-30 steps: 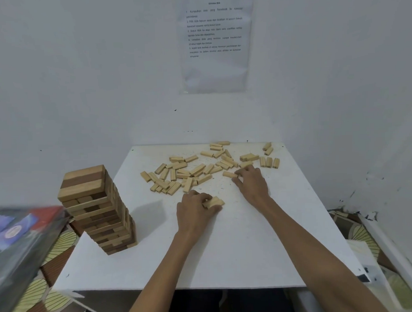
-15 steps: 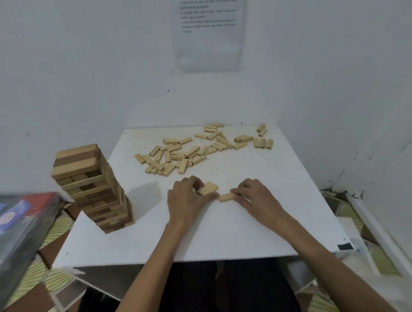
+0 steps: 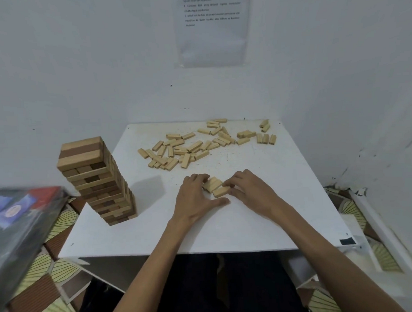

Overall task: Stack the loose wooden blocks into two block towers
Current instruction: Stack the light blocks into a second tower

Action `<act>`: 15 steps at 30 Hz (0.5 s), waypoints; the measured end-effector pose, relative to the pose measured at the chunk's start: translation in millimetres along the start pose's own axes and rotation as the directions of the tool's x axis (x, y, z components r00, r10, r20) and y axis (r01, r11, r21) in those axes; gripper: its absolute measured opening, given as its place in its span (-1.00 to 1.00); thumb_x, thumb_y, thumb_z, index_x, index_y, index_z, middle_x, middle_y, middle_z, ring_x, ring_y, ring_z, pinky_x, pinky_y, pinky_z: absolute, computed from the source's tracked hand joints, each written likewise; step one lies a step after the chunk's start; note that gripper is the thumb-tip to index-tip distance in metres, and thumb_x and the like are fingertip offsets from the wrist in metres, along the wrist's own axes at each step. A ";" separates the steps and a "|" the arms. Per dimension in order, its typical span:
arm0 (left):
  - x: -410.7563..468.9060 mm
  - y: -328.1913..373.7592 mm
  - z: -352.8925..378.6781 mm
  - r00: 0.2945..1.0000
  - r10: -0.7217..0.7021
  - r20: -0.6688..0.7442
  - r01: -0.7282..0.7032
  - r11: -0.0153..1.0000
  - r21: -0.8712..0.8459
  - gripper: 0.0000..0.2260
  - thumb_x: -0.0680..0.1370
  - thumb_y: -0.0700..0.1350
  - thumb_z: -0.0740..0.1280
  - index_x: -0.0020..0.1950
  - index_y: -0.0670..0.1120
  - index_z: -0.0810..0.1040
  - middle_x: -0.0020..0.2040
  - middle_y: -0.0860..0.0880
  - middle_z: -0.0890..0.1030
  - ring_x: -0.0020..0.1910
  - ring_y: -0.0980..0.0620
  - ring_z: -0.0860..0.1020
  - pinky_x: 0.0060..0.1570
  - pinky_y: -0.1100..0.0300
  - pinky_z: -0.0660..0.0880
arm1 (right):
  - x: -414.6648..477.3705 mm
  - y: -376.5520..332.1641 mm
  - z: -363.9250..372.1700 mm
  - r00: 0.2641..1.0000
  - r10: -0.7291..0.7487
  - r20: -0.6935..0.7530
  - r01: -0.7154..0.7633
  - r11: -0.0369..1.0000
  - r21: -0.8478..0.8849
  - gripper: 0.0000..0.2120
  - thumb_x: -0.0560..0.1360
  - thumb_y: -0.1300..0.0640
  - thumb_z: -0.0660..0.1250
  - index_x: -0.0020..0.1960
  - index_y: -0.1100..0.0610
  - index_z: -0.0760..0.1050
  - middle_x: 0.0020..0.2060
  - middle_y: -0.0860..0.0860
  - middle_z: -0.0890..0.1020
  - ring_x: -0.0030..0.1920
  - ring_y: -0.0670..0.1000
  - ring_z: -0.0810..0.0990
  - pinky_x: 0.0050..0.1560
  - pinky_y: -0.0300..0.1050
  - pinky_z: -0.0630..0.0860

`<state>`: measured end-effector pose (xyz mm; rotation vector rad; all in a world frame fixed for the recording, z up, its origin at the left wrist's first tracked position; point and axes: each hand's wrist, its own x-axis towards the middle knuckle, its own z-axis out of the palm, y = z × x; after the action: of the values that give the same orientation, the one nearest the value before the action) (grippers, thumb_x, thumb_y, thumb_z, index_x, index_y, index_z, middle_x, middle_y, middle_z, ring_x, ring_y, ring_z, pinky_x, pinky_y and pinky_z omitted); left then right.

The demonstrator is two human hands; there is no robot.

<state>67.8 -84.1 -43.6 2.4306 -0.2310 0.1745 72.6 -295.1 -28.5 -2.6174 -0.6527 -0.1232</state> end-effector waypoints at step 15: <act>6.4 2.3 -3.8 0.999 0.033 -0.012 -0.033 0.998 -0.054 -0.49 0.38 0.09 0.60 0.25 -0.09 0.61 0.09 0.01 0.66 -0.07 0.07 0.54 -0.02 0.21 0.48 | 35.5 20.1 -5.7 0.955 -0.004 0.297 -0.032 0.993 0.117 -0.39 0.58 -0.05 0.41 0.56 0.02 0.31 0.02 -0.17 0.44 -0.05 -0.27 0.39 0.04 -0.28 0.31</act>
<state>73.3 -84.1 -38.1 2.3726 -0.2678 0.1934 113.4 -298.3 -24.6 -2.5441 -0.7163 0.3120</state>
